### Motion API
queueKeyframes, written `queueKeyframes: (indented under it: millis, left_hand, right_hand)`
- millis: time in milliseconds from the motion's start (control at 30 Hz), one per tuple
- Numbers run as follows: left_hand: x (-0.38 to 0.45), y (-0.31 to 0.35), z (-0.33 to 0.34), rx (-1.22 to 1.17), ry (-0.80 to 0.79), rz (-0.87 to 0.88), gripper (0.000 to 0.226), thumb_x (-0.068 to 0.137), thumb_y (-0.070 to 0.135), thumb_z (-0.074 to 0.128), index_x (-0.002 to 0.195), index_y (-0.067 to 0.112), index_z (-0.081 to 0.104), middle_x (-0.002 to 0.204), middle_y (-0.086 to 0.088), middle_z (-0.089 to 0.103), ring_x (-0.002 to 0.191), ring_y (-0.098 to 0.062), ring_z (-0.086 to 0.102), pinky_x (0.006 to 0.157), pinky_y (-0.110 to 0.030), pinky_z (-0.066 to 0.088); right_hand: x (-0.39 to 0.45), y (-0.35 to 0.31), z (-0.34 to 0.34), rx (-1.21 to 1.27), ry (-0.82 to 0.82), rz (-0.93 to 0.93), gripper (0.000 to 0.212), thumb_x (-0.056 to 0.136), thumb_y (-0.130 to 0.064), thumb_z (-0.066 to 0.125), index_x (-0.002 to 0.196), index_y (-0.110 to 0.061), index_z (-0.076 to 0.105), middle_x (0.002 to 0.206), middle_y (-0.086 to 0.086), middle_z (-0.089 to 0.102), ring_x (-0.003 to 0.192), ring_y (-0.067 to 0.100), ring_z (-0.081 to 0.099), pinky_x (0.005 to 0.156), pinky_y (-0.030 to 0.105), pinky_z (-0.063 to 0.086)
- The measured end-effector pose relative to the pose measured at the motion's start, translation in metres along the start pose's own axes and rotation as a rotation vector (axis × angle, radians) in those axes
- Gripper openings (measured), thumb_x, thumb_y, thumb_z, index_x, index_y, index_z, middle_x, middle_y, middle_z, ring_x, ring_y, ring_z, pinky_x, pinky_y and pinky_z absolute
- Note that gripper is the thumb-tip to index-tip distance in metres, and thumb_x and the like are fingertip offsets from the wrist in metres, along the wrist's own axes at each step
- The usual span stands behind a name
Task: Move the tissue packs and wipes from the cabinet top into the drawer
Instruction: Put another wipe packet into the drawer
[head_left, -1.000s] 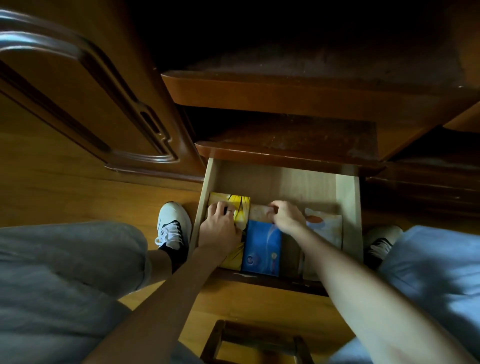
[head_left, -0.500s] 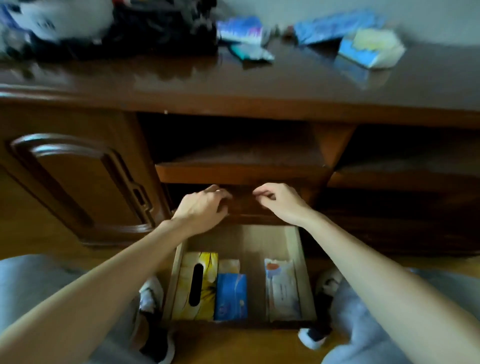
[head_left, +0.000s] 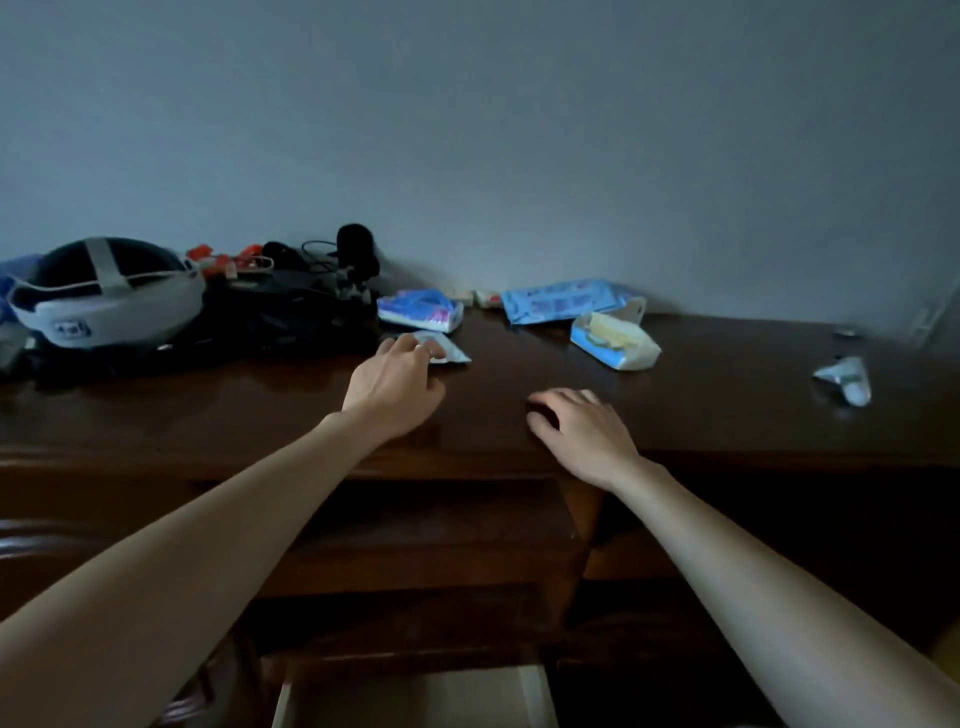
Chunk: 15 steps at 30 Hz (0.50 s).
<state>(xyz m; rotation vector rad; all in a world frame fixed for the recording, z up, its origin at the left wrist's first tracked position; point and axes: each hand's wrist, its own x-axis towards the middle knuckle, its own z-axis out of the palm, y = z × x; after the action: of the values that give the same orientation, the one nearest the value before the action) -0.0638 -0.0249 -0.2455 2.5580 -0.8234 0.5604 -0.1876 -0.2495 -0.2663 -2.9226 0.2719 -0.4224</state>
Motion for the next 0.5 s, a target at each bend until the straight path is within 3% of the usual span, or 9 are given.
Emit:
queueKeyframes:
  millis: [133, 200, 300, 367, 500]
  left_hand:
    - [0.040, -0.014, 0.041, 0.057, -0.229, -0.066, 0.064, 0.094, 0.046, 0.053, 0.154, 0.029, 0.037, 0.161, -0.006, 0.032, 0.144, -0.032, 0.033, 0.110, -0.048, 0.038]
    - [0.052, -0.011, 0.053, 0.056, -0.350, -0.080, 0.063, 0.096, 0.055, 0.044, 0.154, 0.030, 0.039, 0.163, -0.006, 0.032, 0.146, -0.032, 0.033, 0.116, -0.048, 0.031]
    - [0.052, 0.000, 0.054, 0.029, -0.352, -0.045, 0.060, 0.094, 0.062, 0.046, 0.145, 0.032, 0.051, 0.154, -0.002, 0.046, 0.136, -0.027, 0.047, 0.106, -0.043, 0.040]
    - [0.032, 0.013, 0.044, 0.026, -0.345, 0.071, 0.057, 0.093, 0.064, 0.048, 0.141, 0.034, 0.056, 0.150, 0.004, 0.049, 0.132, -0.023, 0.051, 0.103, -0.041, 0.043]
    - [-0.036, 0.040, 0.022, -0.135, -0.220, 0.297, 0.039, 0.092, 0.051, 0.058, 0.126, 0.034, 0.067, 0.130, 0.010, 0.058, 0.120, -0.016, 0.056, 0.096, -0.036, 0.049]
  right_hand:
    - [0.016, 0.006, 0.017, -0.047, 0.082, 0.004, 0.035, 0.095, -0.055, 0.041, 0.122, -0.038, 0.057, 0.126, -0.010, 0.057, 0.119, 0.020, 0.049, 0.095, 0.041, 0.042]
    - [0.021, 0.009, 0.017, -0.045, 0.100, -0.002, 0.032, 0.094, -0.055, 0.043, 0.117, -0.038, 0.057, 0.122, -0.009, 0.058, 0.116, 0.020, 0.050, 0.094, 0.042, 0.043]
    - [0.021, 0.009, 0.018, -0.044, 0.120, -0.003, 0.029, 0.094, -0.053, 0.047, 0.115, -0.037, 0.060, 0.120, -0.008, 0.060, 0.114, 0.020, 0.052, 0.092, 0.041, 0.042]
    - [0.020, 0.005, 0.016, -0.027, 0.146, 0.016, 0.033, 0.095, -0.055, 0.047, 0.117, -0.035, 0.062, 0.119, -0.008, 0.062, 0.115, 0.020, 0.053, 0.092, 0.041, 0.043]
    - [0.009, -0.005, 0.007, 0.161, 0.121, 0.181, 0.067, 0.093, -0.078, 0.028, 0.139, -0.036, 0.055, 0.133, -0.004, 0.063, 0.124, 0.023, 0.054, 0.098, 0.044, 0.044]
